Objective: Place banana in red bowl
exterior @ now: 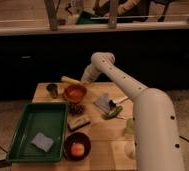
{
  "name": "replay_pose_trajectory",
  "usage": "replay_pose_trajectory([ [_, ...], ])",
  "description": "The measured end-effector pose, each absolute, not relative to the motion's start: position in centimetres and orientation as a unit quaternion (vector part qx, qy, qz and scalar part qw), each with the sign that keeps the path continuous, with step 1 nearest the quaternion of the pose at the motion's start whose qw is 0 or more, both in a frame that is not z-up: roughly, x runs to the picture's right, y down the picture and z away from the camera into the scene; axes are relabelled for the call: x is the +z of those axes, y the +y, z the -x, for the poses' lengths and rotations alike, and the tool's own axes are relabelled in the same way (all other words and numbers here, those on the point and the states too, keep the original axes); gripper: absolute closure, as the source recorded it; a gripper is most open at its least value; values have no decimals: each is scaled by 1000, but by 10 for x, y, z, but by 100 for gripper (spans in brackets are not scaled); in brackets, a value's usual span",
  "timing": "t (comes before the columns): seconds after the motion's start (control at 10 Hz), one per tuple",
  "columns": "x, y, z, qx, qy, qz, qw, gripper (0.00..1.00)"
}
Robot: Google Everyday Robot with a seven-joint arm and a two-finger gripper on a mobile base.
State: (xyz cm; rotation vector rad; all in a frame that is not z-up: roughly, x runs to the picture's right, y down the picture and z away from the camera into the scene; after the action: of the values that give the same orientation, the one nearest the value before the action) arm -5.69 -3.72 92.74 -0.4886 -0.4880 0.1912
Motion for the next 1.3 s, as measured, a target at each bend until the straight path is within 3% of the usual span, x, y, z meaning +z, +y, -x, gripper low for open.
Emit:
replay_pose_trajectory([
  [1.3, 927, -36, 59, 106, -253, 246, 930, 100],
])
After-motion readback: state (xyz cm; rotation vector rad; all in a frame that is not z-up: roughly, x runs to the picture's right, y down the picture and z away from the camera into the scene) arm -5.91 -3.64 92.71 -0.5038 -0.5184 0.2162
